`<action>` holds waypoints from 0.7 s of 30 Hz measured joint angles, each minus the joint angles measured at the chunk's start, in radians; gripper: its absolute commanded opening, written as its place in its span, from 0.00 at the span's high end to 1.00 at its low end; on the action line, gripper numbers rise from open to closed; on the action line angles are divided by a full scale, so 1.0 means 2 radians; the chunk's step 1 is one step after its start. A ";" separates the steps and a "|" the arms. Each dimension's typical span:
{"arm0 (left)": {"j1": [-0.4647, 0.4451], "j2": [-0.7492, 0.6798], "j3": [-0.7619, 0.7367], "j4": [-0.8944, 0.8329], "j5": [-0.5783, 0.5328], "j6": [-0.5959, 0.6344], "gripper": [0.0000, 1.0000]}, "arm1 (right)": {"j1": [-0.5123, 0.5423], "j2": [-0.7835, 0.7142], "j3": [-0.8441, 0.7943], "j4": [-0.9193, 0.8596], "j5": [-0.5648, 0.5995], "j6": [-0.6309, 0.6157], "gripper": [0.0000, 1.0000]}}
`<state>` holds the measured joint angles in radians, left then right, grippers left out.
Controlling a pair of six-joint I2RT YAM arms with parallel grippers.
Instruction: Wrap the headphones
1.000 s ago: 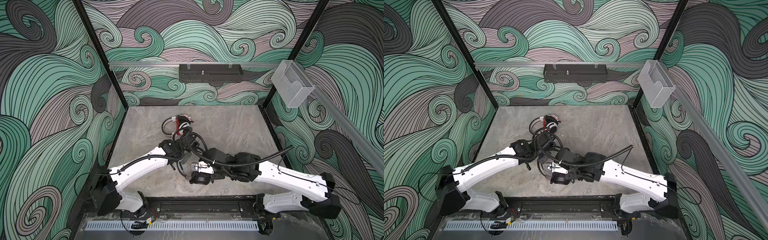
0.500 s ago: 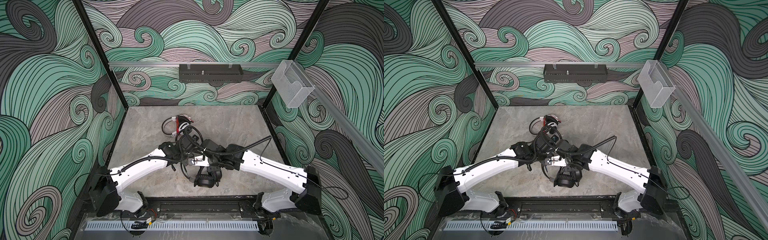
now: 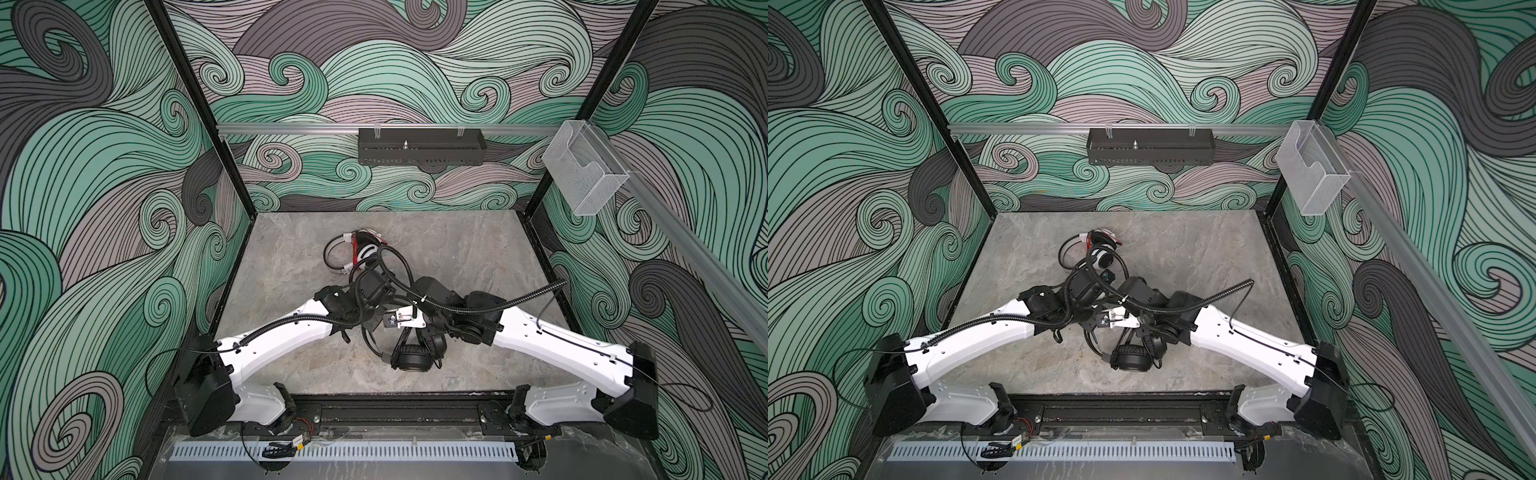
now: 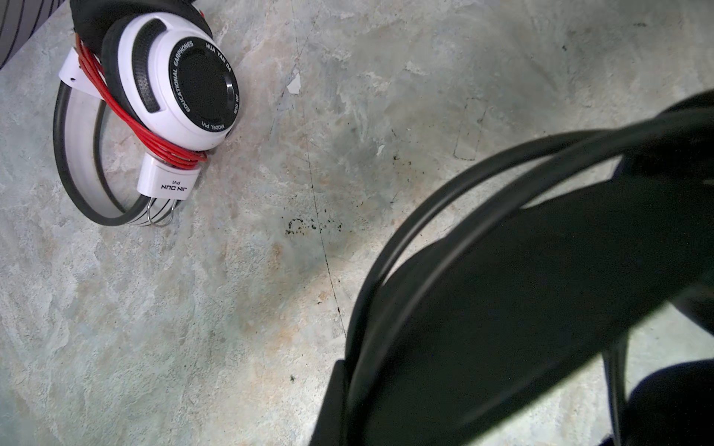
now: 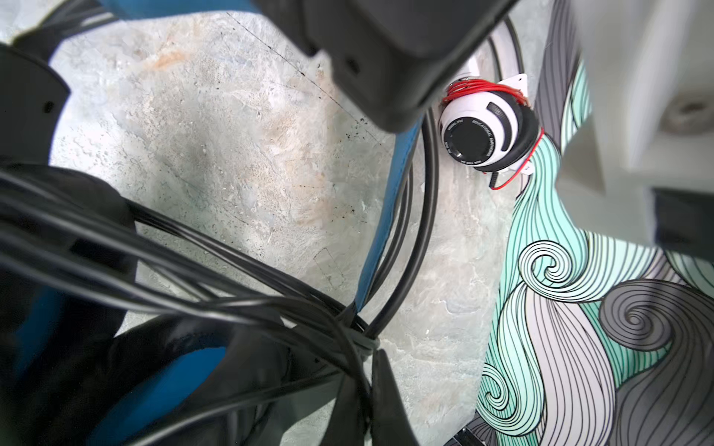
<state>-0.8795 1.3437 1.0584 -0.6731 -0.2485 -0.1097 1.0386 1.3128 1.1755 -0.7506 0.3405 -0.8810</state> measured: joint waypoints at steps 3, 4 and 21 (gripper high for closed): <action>0.000 -0.004 0.000 0.002 0.003 0.000 1.00 | -0.008 -0.005 -0.014 0.006 -0.004 -0.003 0.96; 0.000 -0.004 0.000 0.002 0.003 0.000 1.00 | -0.010 -0.005 -0.017 0.008 -0.008 -0.002 0.95; -0.001 -0.003 -0.017 -0.015 0.028 0.006 1.00 | -0.101 0.028 -0.075 0.060 -0.104 0.056 0.81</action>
<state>-0.8822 1.3369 1.0248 -0.7029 -0.1917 -0.0975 0.8360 1.3689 1.0256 -0.6308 0.1322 -0.7689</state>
